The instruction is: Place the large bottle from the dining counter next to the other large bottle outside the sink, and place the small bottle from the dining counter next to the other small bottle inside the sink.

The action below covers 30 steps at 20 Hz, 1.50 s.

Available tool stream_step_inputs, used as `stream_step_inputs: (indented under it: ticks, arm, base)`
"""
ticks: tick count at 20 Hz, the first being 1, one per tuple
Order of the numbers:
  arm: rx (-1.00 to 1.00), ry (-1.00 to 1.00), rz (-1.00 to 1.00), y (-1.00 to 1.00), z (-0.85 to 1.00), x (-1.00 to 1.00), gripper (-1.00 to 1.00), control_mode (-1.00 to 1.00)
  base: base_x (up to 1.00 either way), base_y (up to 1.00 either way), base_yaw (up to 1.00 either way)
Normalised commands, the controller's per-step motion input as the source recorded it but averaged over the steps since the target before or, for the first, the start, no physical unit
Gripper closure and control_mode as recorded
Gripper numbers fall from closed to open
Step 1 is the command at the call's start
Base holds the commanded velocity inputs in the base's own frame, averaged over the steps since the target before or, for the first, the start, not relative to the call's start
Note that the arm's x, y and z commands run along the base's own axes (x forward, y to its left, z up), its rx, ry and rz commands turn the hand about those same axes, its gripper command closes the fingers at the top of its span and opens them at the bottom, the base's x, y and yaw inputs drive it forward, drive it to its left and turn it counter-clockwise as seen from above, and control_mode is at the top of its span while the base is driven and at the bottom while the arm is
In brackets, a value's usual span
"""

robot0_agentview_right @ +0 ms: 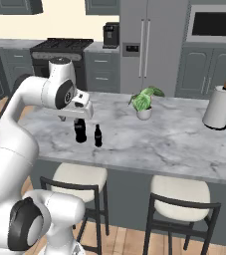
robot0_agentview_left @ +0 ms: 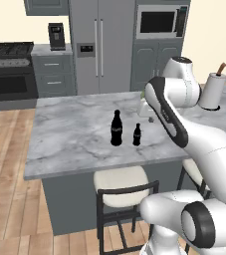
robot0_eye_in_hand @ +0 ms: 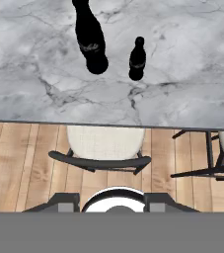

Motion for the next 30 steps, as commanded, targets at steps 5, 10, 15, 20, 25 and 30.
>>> stream_step_inputs:
  ticks: [5, 10, 15, 20, 25, 30]
  arm:
    - [0.00, 0.00, 0.01, 0.01, -0.02, 0.10, -1.00, -1.00]
    - [0.00, 0.00, 0.01, -0.22, -0.11, 0.35, -1.00, -1.00]
    - [-0.01, 0.00, -0.07, 0.18, -0.01, 0.26, -1.00, -1.00]
    - [-0.02, 0.00, -0.09, 0.58, 0.00, 0.16, -1.00, -1.00]
    - [-0.06, 0.00, -0.04, 0.45, 0.00, 0.33, -1.00, -1.00]
    - [-0.04, 0.00, 0.01, 0.06, -0.05, 0.51, -1.00, -1.00]
  base:
    - [0.00, 0.00, 0.00]
    - [0.00, 0.00, 0.00]
    - [0.00, 0.00, 0.00]
    - [0.00, 0.00, 0.00]
    - [0.00, 0.00, 0.00]
    - [0.00, 0.00, 0.00]
